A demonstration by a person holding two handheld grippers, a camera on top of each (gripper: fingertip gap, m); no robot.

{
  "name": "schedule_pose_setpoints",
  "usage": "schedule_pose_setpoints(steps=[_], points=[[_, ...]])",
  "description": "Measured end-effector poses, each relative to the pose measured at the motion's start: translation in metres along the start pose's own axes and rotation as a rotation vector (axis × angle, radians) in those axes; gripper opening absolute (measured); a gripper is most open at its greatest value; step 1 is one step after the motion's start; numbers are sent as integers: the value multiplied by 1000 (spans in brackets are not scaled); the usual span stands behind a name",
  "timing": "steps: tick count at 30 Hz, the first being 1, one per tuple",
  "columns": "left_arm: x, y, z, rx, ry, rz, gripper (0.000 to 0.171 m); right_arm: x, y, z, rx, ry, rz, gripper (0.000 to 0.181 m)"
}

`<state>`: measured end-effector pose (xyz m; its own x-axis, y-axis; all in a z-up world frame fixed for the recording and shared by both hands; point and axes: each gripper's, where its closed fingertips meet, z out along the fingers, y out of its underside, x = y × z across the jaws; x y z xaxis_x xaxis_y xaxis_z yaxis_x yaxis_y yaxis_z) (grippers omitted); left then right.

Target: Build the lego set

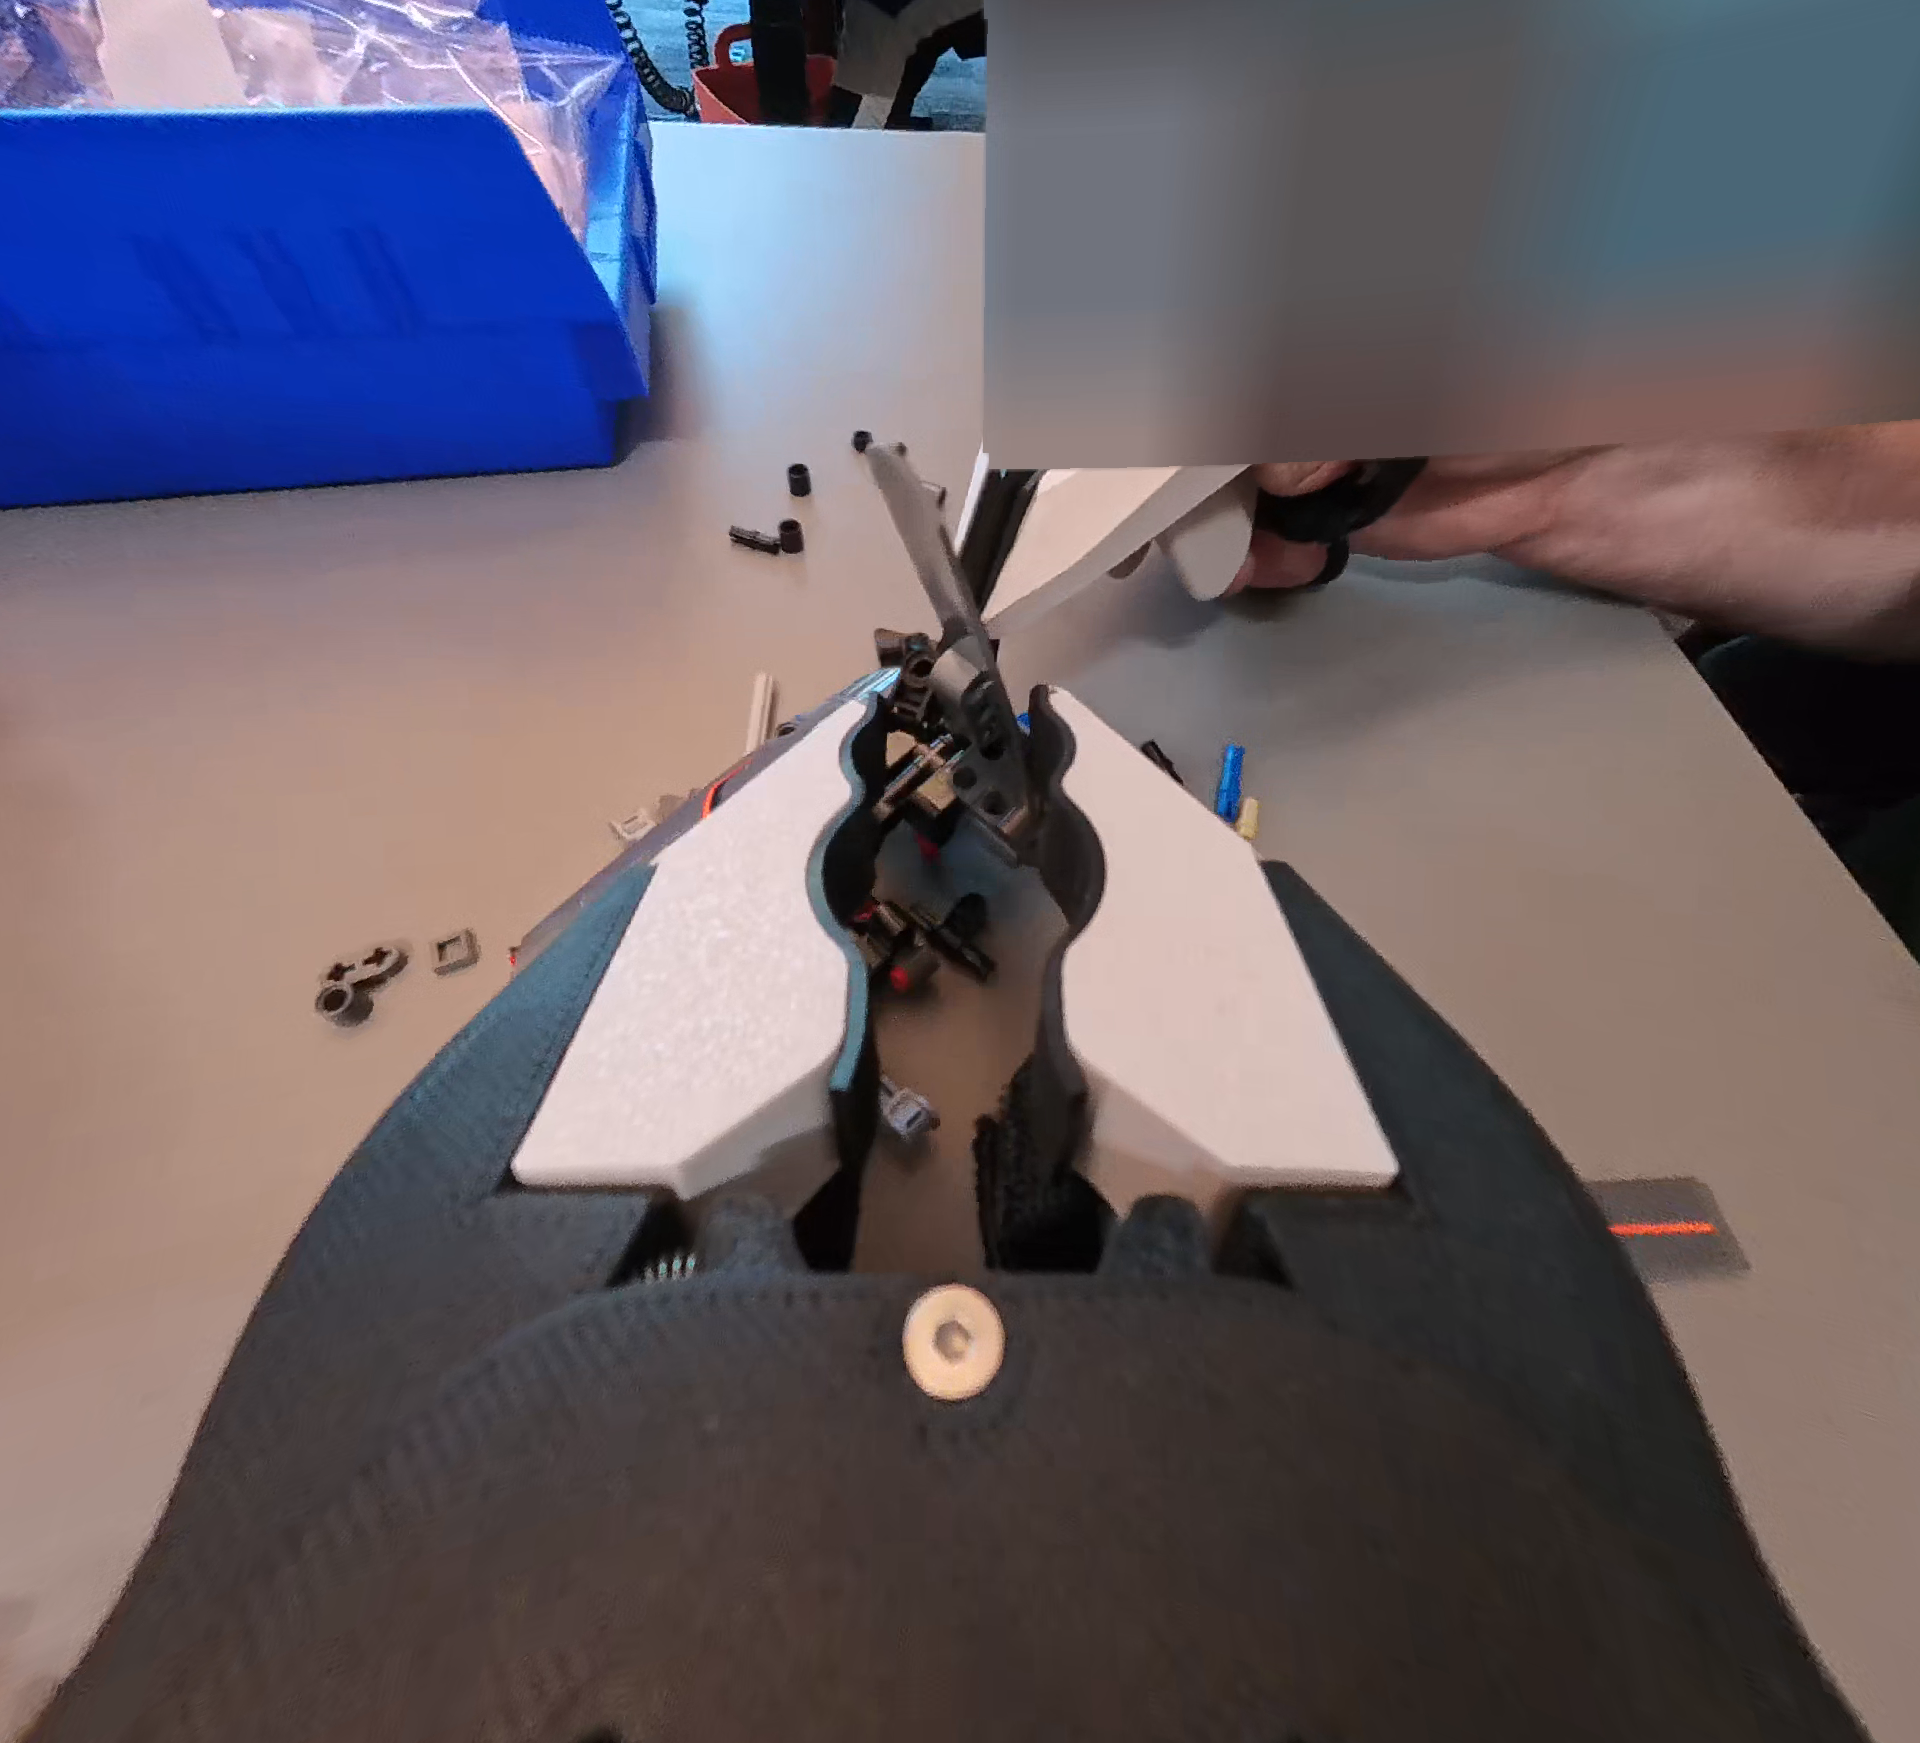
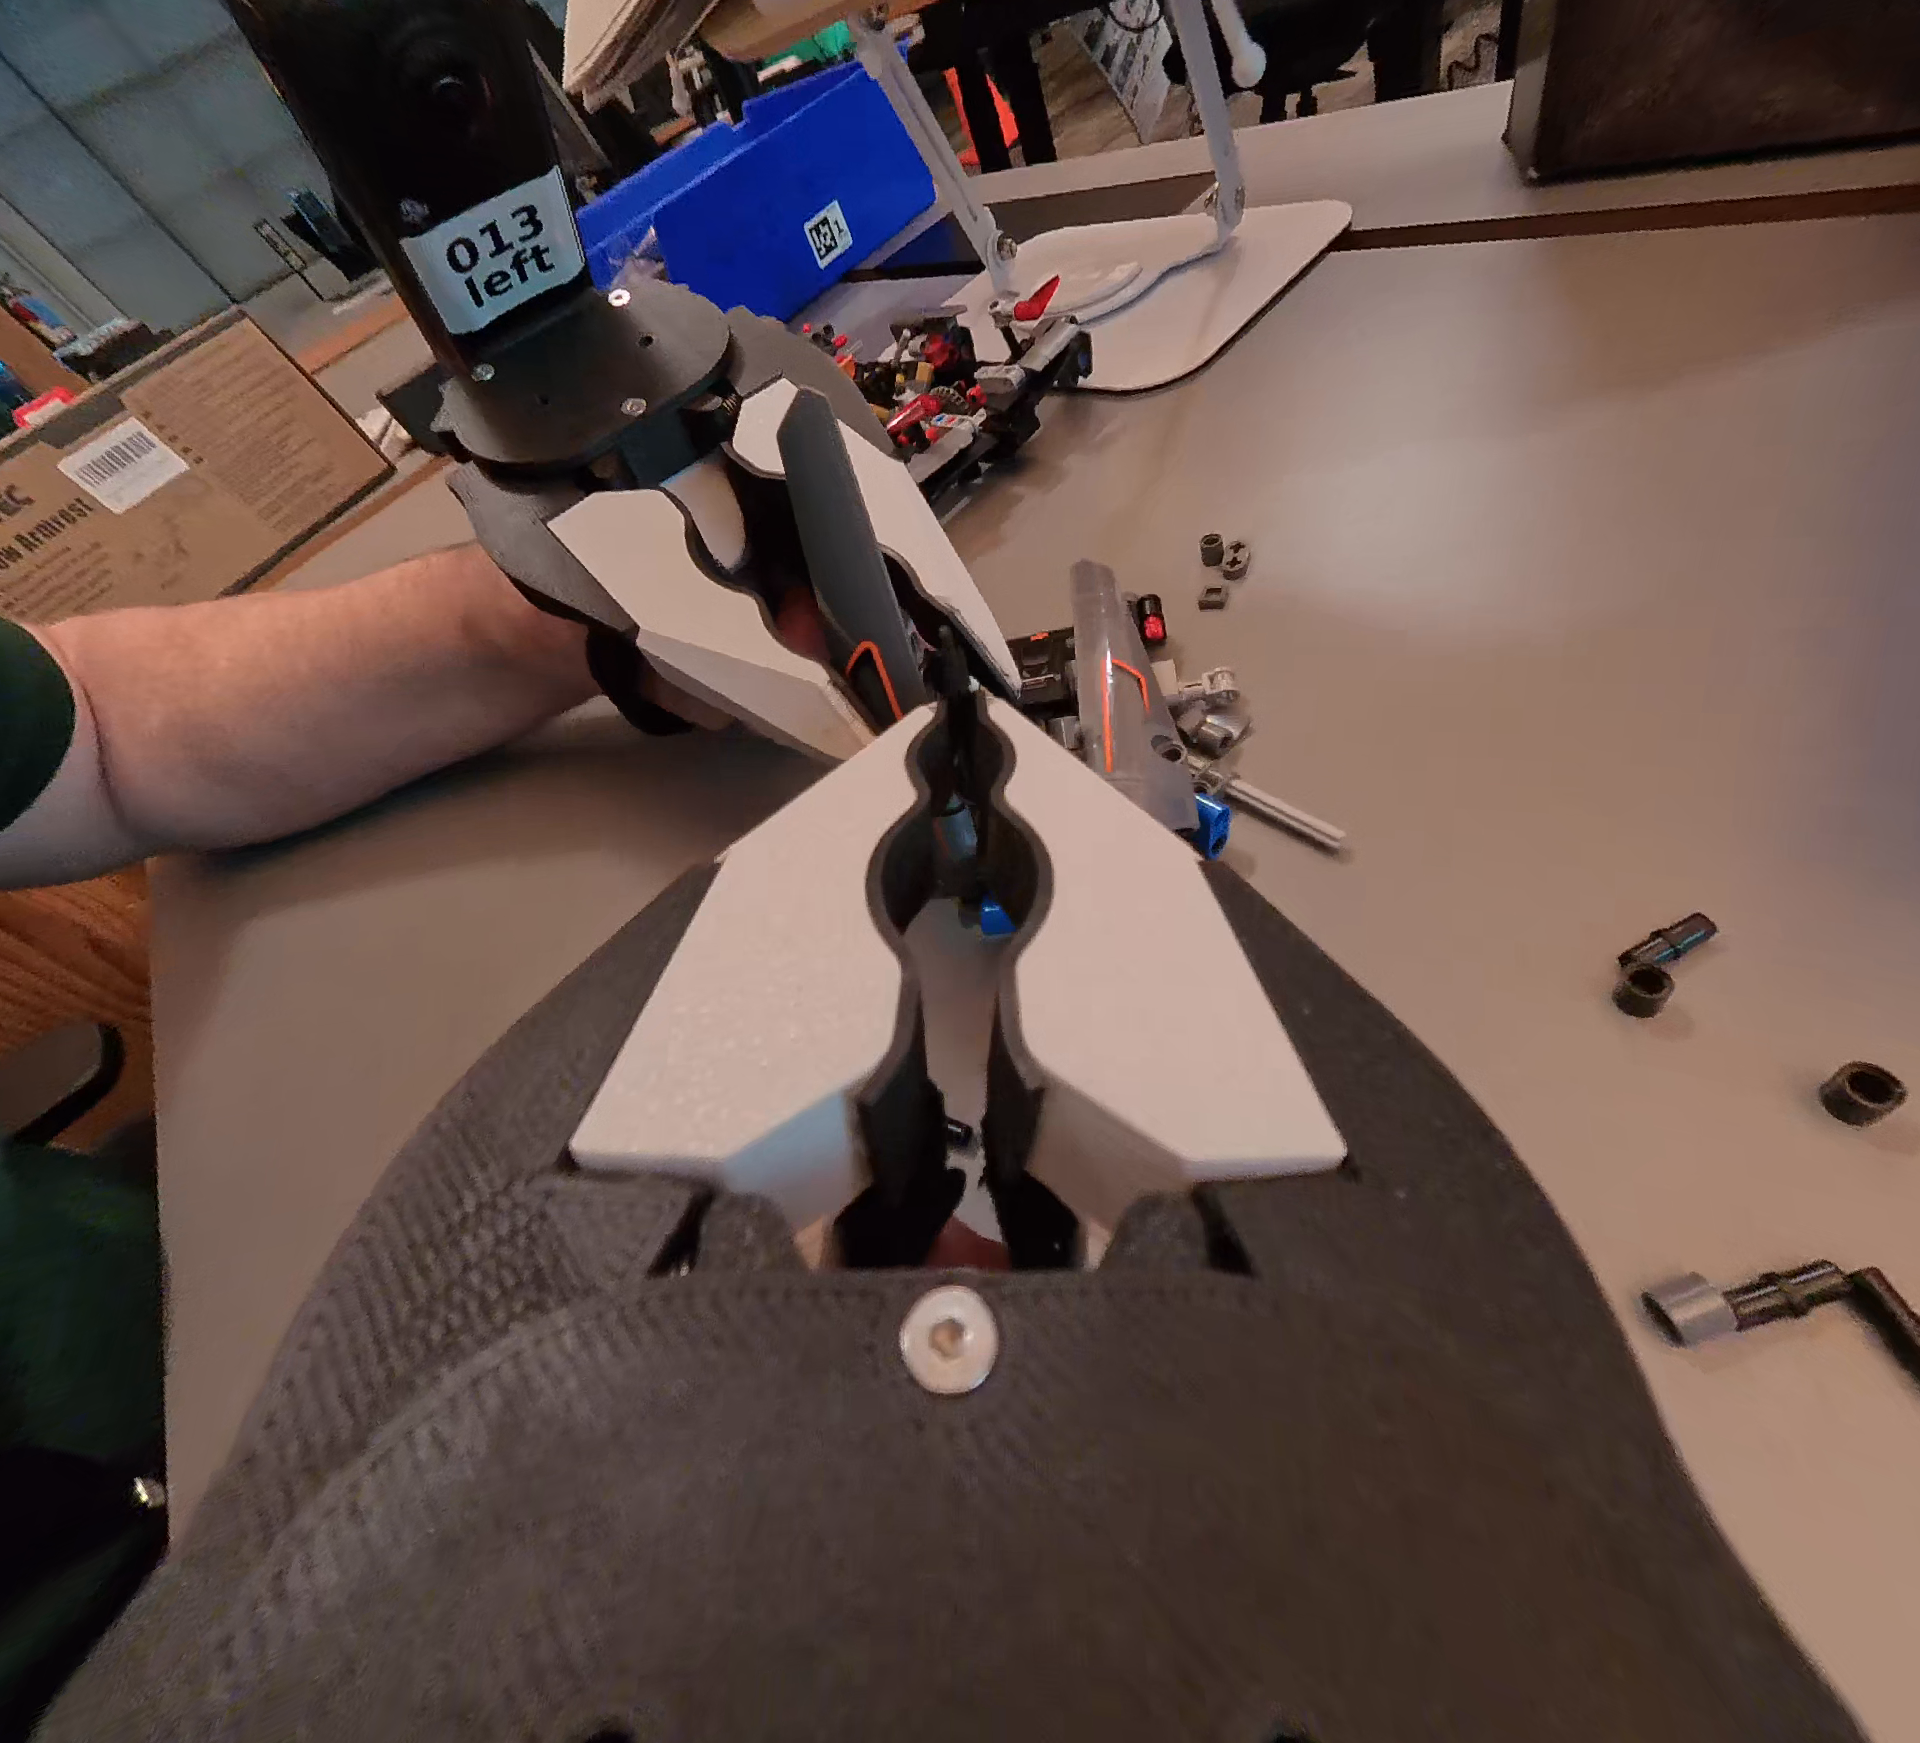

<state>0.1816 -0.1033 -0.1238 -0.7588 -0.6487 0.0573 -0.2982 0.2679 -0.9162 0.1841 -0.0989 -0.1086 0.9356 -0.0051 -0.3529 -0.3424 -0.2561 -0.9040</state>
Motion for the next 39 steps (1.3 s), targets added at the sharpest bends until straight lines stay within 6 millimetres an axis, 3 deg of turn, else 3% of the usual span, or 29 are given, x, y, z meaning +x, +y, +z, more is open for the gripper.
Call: schedule_pose_setpoints(steps=[7,14,21,25,32,36,39], points=[[-3,-8,5,25,17,-56,25,6,-6,-3,41,3,14,0],[2,-12,4,43,21,-88,25,-3,-11,-7,50,-36,-10,0],[22,-39,-20,220,-14,-235,25,-40,-32,-12,-17,-73,-81,0],[44,-37,-38,334,-117,-356,25,-69,-23,-12,-115,-180,-120,0],[76,13,-64,145,-572,-277,24,-106,24,8,-217,-349,-79,0],[84,24,-65,175,-542,-367,30,-112,37,11,-234,-341,-135,0],[88,23,-68,138,-522,-281,40,-109,42,9,-248,-309,-140,0]])
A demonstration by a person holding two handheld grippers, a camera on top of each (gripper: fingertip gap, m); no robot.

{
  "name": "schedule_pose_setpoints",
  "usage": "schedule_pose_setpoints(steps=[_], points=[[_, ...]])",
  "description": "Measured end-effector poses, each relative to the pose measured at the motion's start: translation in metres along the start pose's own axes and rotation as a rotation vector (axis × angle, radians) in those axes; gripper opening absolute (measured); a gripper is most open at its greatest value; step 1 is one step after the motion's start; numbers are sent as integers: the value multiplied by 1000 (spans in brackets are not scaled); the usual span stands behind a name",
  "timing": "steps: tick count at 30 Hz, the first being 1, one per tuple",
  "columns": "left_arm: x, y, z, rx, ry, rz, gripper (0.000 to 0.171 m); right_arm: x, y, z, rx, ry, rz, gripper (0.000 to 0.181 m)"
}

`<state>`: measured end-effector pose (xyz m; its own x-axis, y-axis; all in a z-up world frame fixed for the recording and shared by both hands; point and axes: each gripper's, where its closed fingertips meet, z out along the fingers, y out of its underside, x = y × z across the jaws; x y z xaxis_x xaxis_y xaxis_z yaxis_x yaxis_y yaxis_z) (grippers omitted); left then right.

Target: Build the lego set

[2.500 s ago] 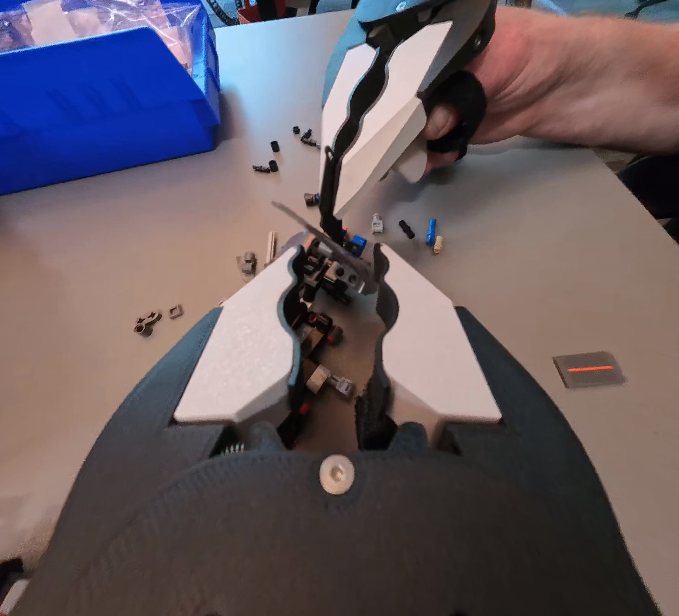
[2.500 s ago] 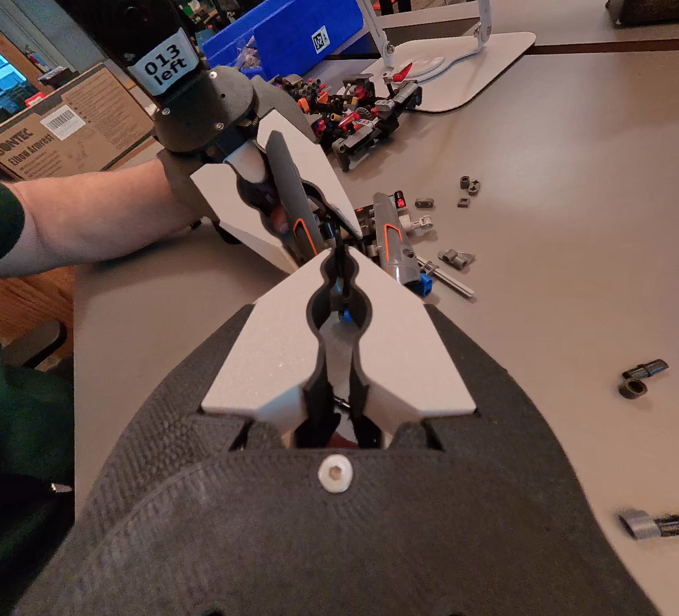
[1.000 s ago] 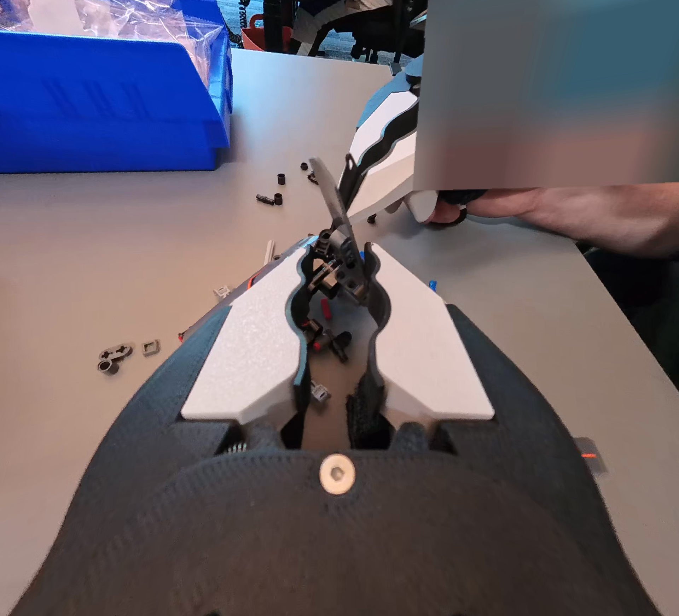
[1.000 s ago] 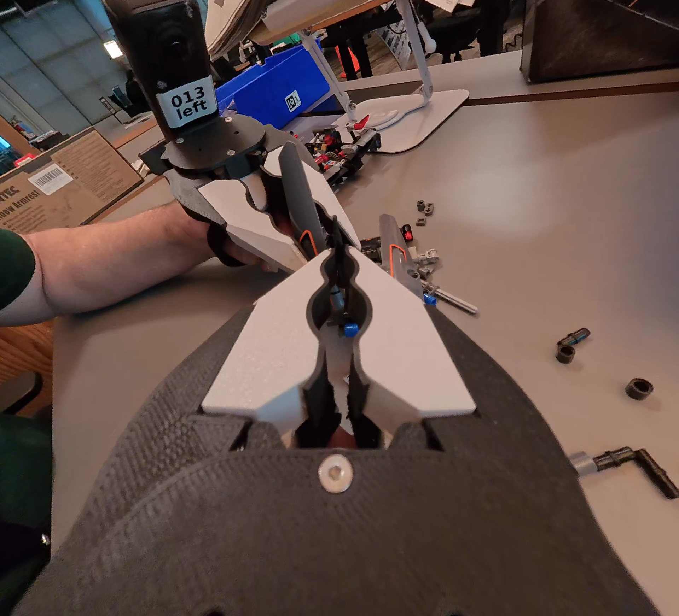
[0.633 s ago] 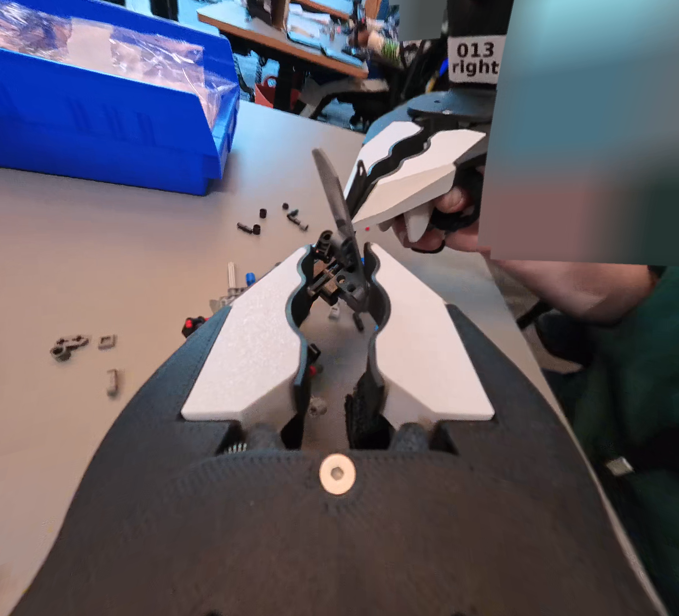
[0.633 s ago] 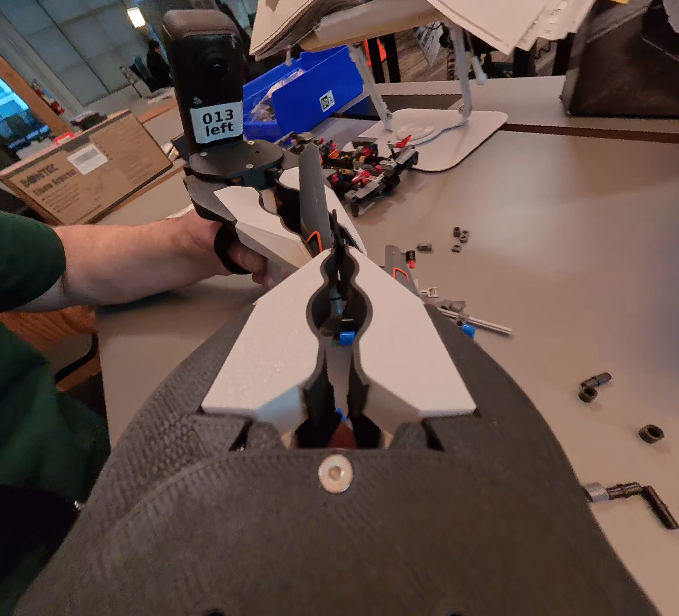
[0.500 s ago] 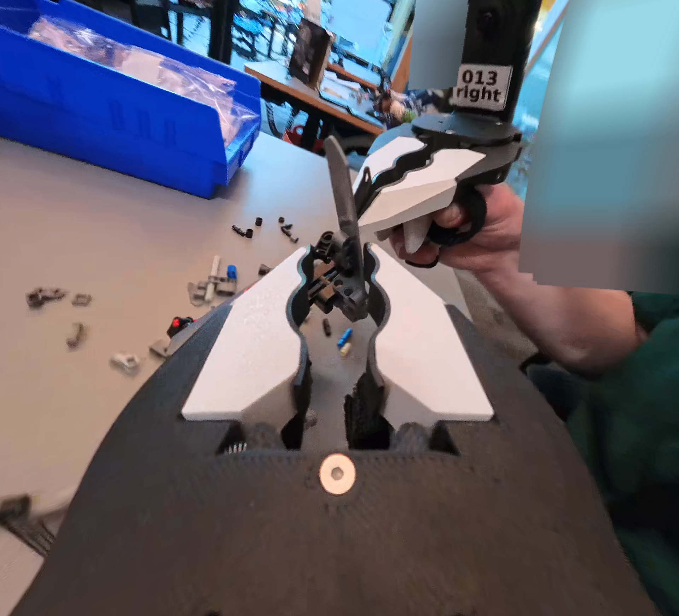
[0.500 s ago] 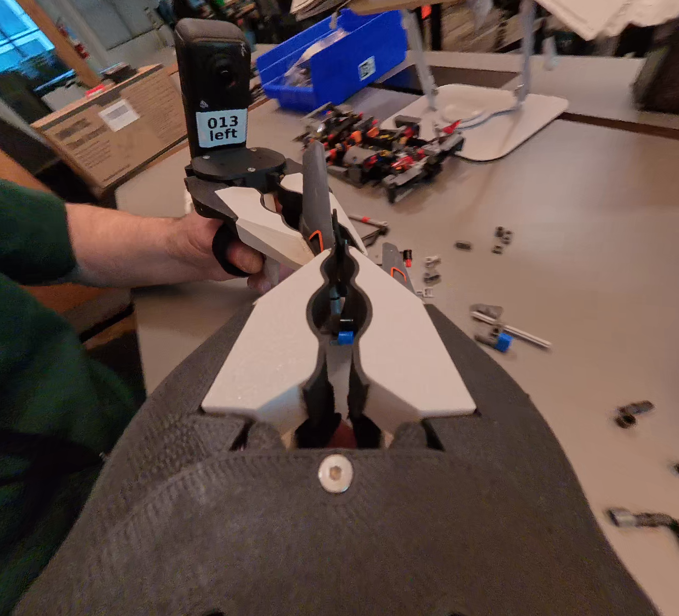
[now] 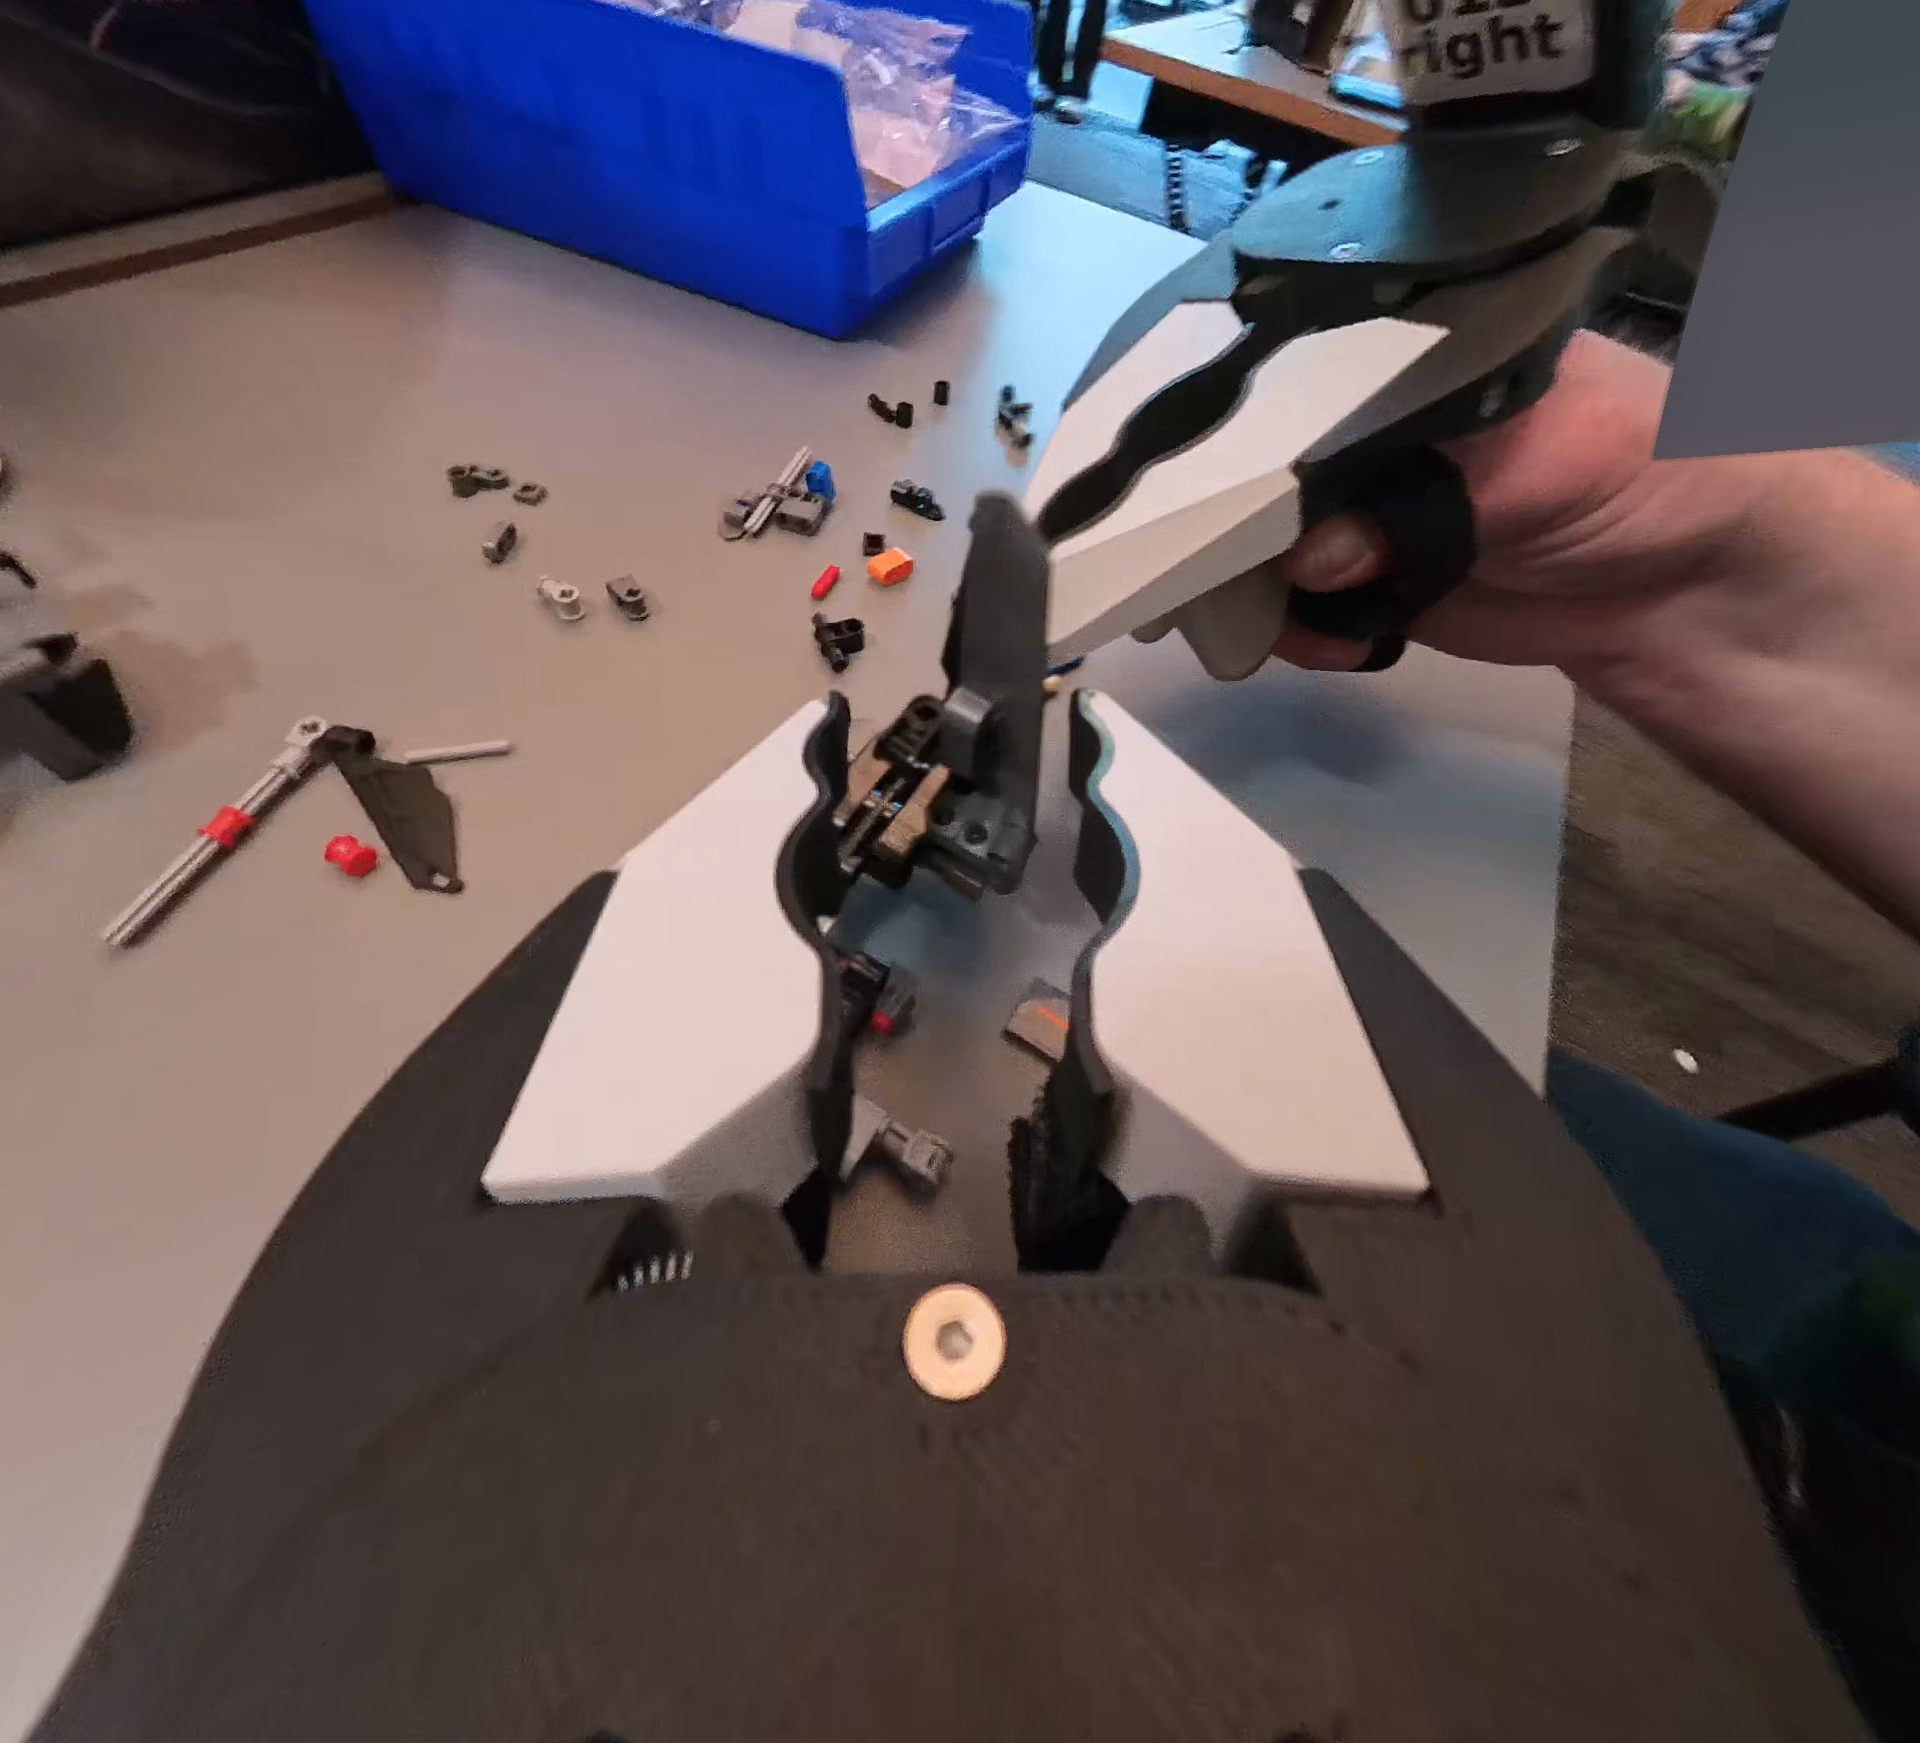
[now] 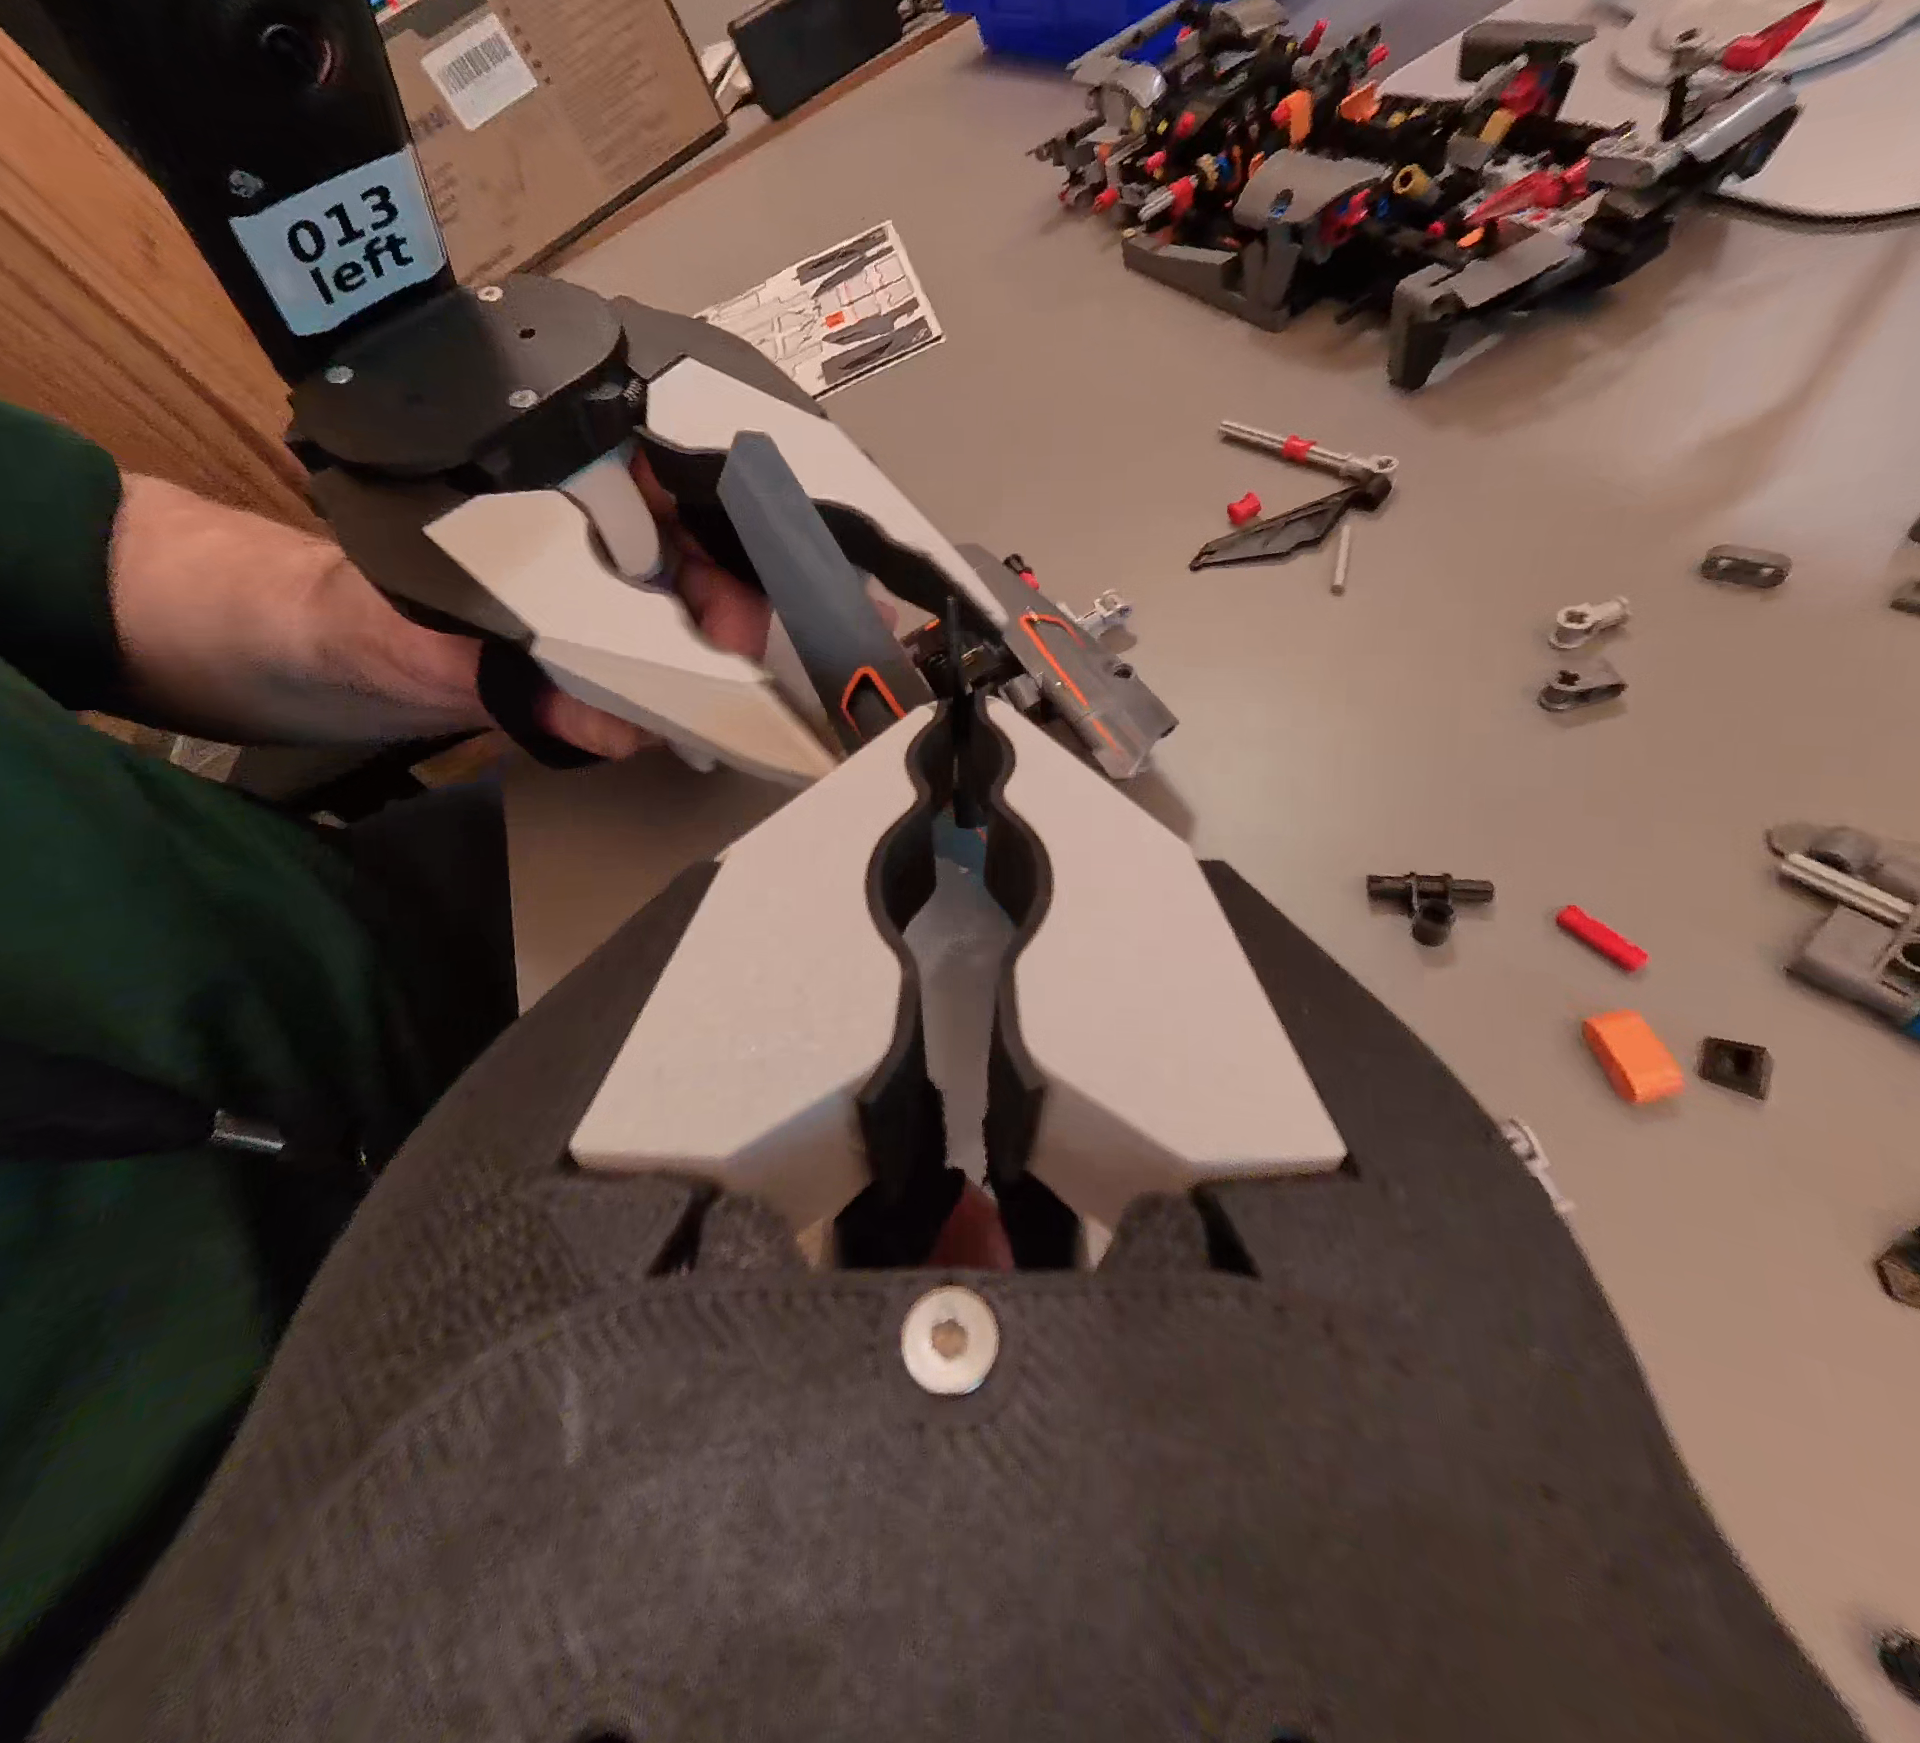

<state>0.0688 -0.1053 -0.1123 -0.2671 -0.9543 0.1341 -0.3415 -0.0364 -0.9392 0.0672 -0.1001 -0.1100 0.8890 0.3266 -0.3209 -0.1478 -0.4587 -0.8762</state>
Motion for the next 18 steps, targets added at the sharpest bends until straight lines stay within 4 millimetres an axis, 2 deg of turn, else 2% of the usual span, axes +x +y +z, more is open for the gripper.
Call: schedule_pose_setpoints(steps=[3,7,9,12,14,18], points=[[6,-4,-9,-8,87,30,49,0,-2,-6,17,28,-23,0],[-1,-22,-36,8,214,52,63,-1,-13,-20,51,39,-58,0],[-12,-42,-48,34,258,70,55,-4,-20,-22,31,31,-105,0],[-13,-72,-44,27,340,136,46,-9,-29,-18,-55,41,-211,0],[-4,-86,-34,-7,378,250,35,-12,-37,-14,-106,50,-272,0],[13,-78,-17,-168,487,418,23,-15,-50,-11,-158,65,-326,0]])
